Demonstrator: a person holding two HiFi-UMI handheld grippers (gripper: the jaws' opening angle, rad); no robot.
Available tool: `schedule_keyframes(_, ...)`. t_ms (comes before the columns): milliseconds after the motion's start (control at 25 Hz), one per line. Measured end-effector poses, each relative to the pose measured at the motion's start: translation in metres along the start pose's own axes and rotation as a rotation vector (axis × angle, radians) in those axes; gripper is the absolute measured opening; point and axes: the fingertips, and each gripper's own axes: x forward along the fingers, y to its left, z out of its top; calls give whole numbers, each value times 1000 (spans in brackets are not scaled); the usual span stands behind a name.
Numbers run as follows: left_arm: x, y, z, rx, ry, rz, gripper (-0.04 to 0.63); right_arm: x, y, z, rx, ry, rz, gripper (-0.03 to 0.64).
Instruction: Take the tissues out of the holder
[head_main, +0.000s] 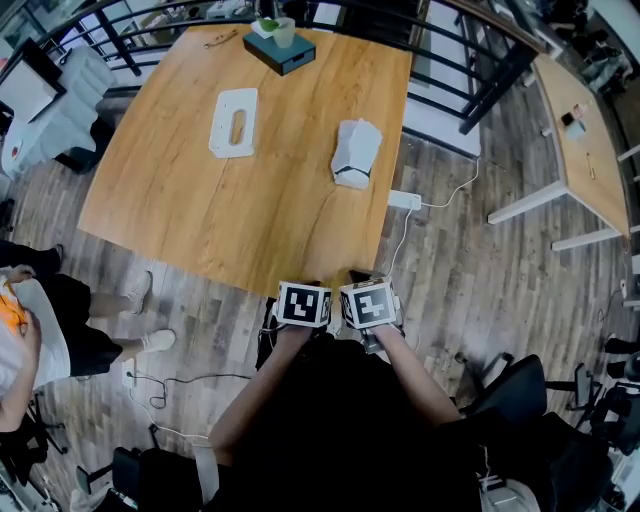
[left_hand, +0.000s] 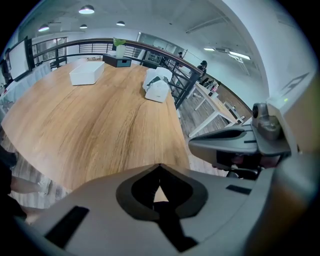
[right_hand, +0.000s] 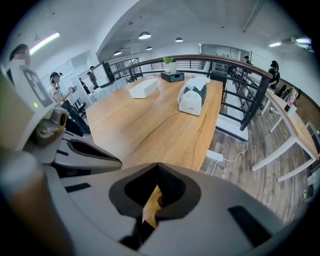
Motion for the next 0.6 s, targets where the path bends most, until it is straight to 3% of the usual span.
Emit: schedule_keyframes(600, -5, 8, -8, -42, -11, 11, 8, 6, 14, -3, -51, 31, 33, 11)
